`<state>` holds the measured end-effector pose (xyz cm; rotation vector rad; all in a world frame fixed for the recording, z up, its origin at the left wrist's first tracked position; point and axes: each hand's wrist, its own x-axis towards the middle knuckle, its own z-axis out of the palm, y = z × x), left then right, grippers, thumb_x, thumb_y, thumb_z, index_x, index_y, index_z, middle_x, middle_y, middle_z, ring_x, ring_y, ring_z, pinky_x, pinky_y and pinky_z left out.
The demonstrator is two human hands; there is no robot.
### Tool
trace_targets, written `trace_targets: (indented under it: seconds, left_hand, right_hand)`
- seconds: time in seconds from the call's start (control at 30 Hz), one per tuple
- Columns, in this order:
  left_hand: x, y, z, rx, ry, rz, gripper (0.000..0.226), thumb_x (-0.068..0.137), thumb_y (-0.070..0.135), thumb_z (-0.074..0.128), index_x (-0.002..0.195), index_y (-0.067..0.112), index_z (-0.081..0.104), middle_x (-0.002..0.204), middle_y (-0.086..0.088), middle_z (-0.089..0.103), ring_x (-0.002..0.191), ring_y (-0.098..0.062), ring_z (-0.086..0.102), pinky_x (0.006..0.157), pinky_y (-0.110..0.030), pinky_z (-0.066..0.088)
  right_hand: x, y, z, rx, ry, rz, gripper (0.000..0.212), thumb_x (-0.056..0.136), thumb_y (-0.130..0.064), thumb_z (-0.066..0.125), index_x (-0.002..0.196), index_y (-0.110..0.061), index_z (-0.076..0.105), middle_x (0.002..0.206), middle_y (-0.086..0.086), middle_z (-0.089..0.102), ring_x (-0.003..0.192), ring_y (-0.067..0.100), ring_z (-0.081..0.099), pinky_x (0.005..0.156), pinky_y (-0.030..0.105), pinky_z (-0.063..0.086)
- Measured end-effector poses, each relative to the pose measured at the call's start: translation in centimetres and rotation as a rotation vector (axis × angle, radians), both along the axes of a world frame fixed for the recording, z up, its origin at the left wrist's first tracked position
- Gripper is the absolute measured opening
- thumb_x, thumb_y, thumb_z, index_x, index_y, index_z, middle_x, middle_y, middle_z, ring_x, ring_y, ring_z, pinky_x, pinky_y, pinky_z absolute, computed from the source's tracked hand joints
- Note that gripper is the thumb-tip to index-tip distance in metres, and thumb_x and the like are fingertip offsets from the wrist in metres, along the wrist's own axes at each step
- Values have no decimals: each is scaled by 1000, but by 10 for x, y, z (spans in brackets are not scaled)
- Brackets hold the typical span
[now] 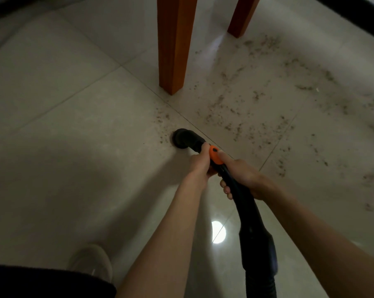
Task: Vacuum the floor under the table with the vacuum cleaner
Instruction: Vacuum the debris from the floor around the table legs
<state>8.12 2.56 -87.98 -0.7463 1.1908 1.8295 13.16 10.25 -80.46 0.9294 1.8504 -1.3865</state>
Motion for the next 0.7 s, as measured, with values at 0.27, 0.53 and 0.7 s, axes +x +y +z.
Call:
trace_targets:
  seconds: [0.27,0.53,0.7]
  left_hand:
    - [-18,5,-2,-52,59,-35,37,96,39,46,104,5,55,87,-9,61,78,-20,60,73,-31,53]
    - [-21,20,-8,-136,74,-36,33,92,44,51,86,11,55,84,-6,63,77,-19,62,81,-33,53]
    - [-15,21,0,-141,39,14,32,93,42,50,89,11,54,77,-4,60,68,-16,59,61,-26,49]
  right_hand:
    - [-17,9,-7,-63,2,-22,56,98,-55,33,86,-4,52,53,5,52,40,14,50,39,24,45]
    - [-18,21,-12,-228,-14,-144,53,98,-55,33,83,-7,51,52,5,46,36,12,44,35,21,41]
    - [-19,23,-4,-257,-42,-114,55,97,-55,33,84,-5,52,53,5,45,35,11,43,34,21,40]
